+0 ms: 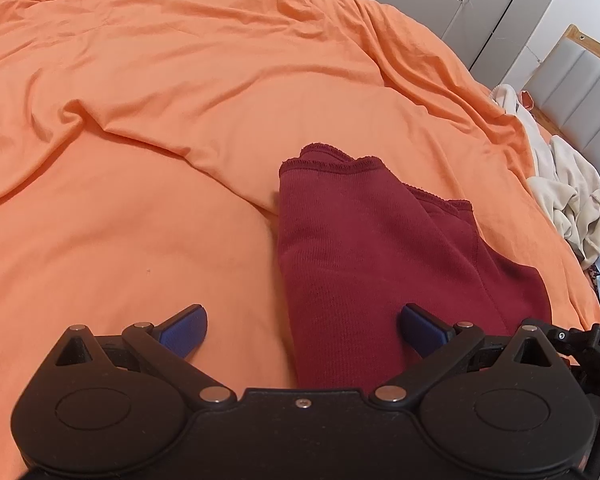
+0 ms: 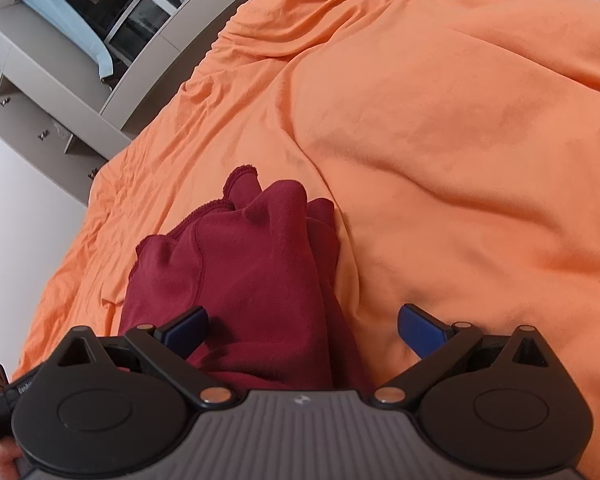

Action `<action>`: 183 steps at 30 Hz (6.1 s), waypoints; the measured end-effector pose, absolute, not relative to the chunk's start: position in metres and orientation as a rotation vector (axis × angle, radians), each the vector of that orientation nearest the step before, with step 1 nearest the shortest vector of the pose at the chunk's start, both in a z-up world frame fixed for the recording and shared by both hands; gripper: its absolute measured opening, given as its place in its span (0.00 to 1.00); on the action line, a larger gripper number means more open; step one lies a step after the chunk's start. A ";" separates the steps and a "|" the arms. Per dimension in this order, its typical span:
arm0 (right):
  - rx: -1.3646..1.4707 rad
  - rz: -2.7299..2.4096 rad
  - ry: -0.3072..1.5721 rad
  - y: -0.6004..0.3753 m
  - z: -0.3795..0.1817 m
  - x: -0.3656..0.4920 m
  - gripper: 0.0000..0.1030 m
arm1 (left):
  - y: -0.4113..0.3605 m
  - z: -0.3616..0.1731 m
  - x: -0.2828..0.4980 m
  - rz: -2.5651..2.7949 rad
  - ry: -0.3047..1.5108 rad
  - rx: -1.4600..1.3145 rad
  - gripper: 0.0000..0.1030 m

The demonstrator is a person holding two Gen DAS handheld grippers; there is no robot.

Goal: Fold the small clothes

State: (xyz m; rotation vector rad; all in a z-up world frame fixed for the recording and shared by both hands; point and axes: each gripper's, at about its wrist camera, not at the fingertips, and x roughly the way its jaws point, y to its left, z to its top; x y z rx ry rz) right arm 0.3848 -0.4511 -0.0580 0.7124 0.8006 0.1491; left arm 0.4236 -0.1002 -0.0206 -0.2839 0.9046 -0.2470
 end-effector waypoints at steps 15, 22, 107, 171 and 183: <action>0.775 0.107 0.773 -0.459 -0.058 0.381 0.88 | -0.093 -0.018 0.428 -0.356 1.014 -0.315 1.00; 0.767 0.105 0.768 -0.458 -0.058 0.381 0.66 | -0.091 -0.024 0.428 -0.360 1.013 -0.341 0.99; 0.380 0.220 0.704 -0.280 0.002 0.388 0.49 | 0.016 0.032 0.382 -0.190 0.782 -0.318 0.45; 0.026 0.053 0.253 -0.253 0.043 0.060 1.00 | 0.008 0.035 0.065 -0.026 0.367 -0.048 0.99; 0.038 0.051 0.257 -0.255 0.042 0.061 1.00 | 0.006 0.034 0.066 -0.024 0.373 -0.039 0.99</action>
